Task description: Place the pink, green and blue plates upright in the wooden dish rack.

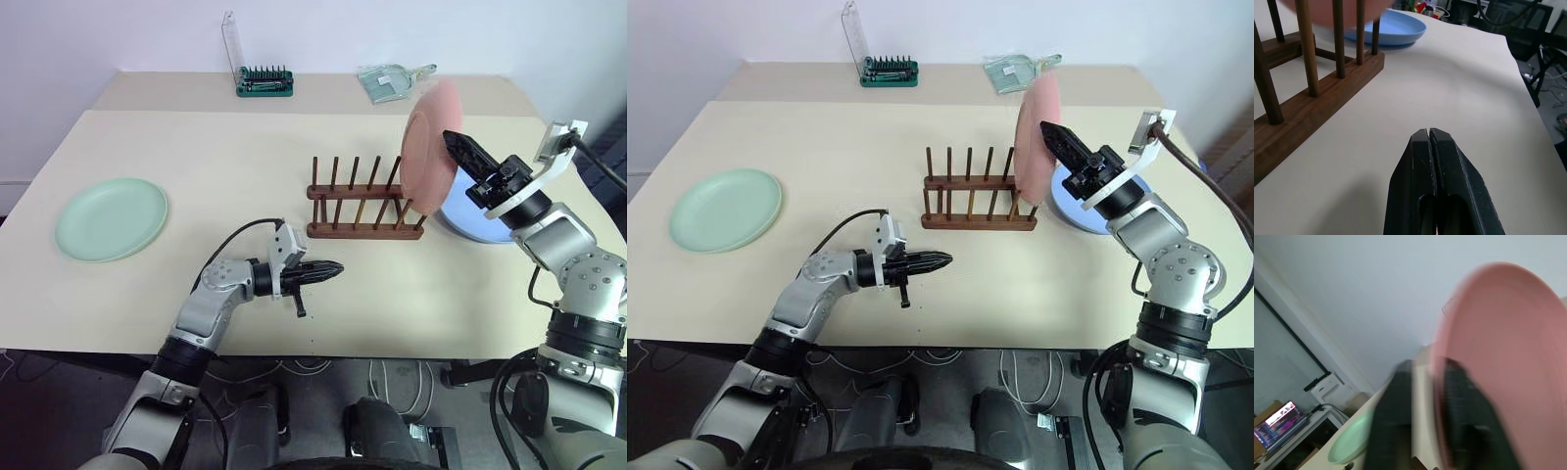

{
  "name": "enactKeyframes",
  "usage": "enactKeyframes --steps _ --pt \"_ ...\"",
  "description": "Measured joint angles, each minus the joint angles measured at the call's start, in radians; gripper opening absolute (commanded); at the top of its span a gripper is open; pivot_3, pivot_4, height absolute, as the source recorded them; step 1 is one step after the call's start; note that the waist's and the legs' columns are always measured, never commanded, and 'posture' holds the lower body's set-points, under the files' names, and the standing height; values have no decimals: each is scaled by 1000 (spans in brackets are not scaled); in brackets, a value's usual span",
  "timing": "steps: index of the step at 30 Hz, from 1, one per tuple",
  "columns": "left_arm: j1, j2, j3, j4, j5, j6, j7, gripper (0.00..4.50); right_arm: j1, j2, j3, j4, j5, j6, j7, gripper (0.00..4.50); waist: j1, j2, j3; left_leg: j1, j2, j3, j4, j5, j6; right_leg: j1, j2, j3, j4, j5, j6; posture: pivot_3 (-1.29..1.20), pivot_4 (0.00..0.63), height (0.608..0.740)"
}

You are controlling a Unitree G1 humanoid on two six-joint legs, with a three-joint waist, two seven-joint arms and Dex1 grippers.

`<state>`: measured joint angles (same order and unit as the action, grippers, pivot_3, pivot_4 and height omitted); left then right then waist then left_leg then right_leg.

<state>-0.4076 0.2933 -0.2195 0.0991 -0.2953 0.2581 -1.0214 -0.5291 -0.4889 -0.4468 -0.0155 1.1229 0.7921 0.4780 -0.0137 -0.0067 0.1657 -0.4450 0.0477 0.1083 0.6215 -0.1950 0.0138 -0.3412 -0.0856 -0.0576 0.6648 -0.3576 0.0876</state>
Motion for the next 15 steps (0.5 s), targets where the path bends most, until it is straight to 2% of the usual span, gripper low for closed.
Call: enactKeyframes --steps 2,6,12,15 --pt "0 1 0 -12 -1 11 1 0 0 -1 5 0 -49 -36 -15 3251 0 0 0 0 0 0 0 0 0 0 0 0 0 0 0 0 150 732" --pt "0 1 0 -25 -1 20 4 0 -15 -29 8 5 -170 -129 -49 3251 0 1 0 0 0 0 0 0 0 0 0 0 0 0 0 0 150 732" --pt "0 11 39 -27 -1 12 53 0 19 -196 2 -54 -335 -245 -10 3251 2 1 1 0 0 1 -1 0 0 -1 0 0 0 0 0 0 150 732" --pt "-18 21 123 -35 -1 13 142 872 80 -299 8 -165 -392 -265 54 3315 -1 2 1 0 0 1 -1 0 -1 -1 0 0 0 0 0 0 150 732"
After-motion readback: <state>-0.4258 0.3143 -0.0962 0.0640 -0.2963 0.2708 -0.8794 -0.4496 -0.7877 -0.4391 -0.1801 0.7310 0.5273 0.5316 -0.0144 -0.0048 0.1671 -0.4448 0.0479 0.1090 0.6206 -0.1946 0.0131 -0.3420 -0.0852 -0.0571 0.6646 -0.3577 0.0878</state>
